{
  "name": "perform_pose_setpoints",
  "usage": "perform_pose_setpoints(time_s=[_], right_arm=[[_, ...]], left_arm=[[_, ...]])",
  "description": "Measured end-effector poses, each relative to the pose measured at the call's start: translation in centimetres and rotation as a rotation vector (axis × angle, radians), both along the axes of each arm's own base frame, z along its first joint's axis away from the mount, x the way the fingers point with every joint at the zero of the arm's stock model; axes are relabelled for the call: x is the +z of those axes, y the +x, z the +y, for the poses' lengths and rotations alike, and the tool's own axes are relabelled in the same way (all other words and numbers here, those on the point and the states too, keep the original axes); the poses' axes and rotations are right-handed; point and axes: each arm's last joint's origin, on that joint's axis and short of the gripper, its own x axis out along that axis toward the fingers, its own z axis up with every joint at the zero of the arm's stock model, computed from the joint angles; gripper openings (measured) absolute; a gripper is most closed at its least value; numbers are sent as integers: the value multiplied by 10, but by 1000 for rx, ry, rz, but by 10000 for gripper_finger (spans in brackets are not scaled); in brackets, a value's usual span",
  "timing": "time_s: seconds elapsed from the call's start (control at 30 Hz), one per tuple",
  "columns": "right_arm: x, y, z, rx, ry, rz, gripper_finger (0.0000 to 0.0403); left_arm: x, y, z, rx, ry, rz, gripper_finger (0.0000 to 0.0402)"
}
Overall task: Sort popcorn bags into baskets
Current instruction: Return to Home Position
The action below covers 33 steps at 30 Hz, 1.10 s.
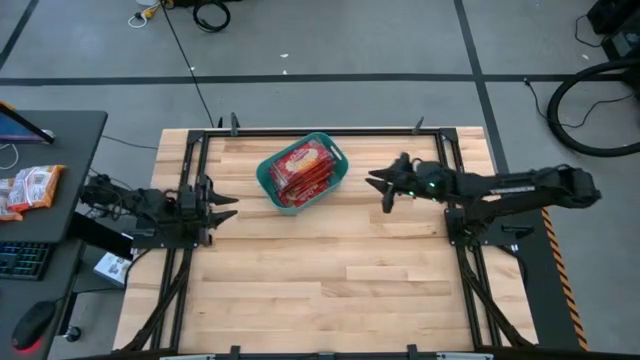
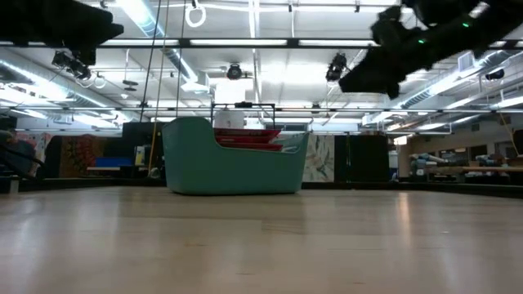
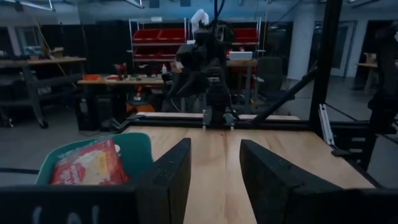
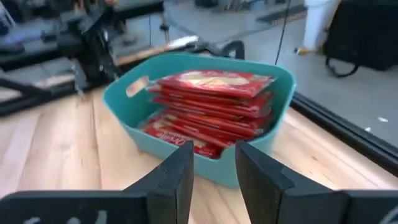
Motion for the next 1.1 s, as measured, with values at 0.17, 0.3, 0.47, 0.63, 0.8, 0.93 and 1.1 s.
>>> perform_pose_setpoints(time_s=[0.17,0.3,0.47,0.63,0.8,0.93,1.1], right_arm=[[-17,-30,7,-84,-9,-87,123],[-26,-49,10,-152,-6,-167,123],[-37,-65,15,-166,8,-288,123],[-42,-73,21,-186,16,-336,119],[-40,-80,30,-105,-86,-292,99],[-41,-90,32,-84,-75,-283,78],[-49,-101,33,-29,-44,-360,49]], left_arm=[[-16,4,-2,5,32,-15,141],[-20,6,-2,8,50,-30,141],[-33,10,-4,13,54,-78,141],[-38,11,-4,27,50,-65,141],[-36,9,-2,67,45,-80,141],[-37,9,-2,66,48,-69,141],[-36,9,-2,70,59,-79,120]])
